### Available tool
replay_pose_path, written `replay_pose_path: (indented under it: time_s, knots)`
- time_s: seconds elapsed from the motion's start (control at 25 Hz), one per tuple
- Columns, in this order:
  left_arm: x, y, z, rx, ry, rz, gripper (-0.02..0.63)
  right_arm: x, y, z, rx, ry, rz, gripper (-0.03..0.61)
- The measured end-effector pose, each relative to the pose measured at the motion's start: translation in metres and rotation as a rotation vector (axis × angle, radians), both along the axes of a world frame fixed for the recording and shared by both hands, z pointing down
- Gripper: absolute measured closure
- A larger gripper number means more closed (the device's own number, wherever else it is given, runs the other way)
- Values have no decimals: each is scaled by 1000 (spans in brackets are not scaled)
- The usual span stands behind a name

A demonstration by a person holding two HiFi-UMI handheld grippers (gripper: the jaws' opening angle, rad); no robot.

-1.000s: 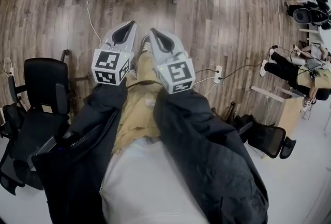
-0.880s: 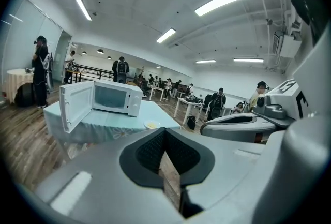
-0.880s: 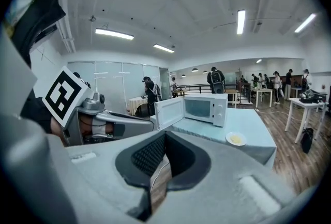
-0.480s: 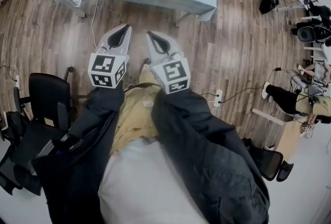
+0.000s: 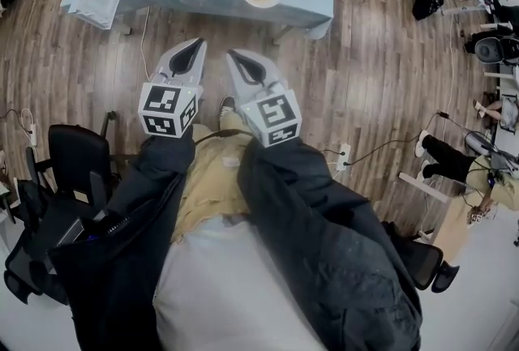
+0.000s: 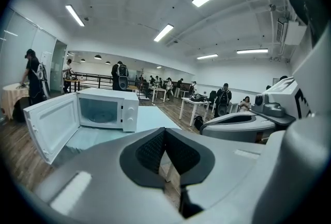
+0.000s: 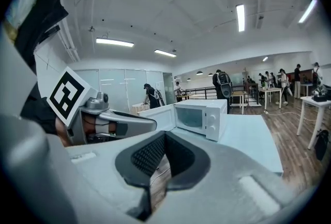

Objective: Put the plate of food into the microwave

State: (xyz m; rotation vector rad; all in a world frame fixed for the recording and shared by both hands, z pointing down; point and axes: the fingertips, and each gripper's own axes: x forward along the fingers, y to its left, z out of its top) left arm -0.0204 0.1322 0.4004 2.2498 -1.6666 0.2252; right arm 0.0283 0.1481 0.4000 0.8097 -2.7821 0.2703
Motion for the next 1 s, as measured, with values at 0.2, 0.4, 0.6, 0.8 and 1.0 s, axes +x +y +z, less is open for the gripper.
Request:
replay_pose_path:
  time_s: [0.2, 0.4, 0.6, 0.8, 1.0]
  knots:
    - [10, -19, 10, -36, -13, 13, 615, 14, -16, 5, -10, -11, 29, 578]
    - [37, -36, 9, -38, -26, 71, 615, 38, -31, 12, -28, -3, 94, 578]
    - [40, -57, 20, -60, -9, 95, 615, 48, -50, 23, -43, 15, 146, 578]
    - [46, -83, 18, -45, 0, 120, 615, 56, -72, 22, -30, 24, 181, 577]
    - [37, -108, 16, -42, 11, 130, 614, 45, -96, 21, -24, 41, 178, 577]
